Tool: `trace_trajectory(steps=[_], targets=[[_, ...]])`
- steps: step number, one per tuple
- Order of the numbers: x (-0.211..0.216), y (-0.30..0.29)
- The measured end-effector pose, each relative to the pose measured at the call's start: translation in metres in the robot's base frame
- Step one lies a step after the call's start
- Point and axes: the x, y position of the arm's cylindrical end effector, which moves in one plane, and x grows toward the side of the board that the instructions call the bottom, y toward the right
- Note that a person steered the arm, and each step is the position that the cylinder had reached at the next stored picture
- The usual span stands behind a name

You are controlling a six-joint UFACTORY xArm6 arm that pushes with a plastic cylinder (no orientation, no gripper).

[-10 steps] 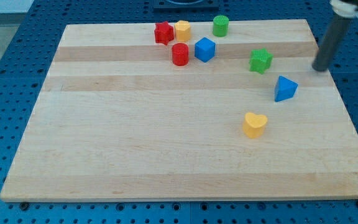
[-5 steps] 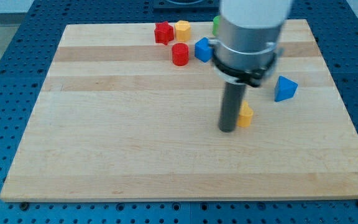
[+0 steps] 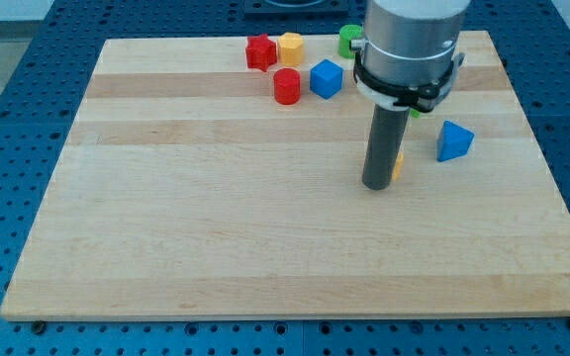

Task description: Slide the yellow heart into the green star

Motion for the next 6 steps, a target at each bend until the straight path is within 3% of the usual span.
trace_trajectory(steps=[2,5,6], targets=[[-0.001,0.021],[-0.102,0.01],[-0.112,0.01]])
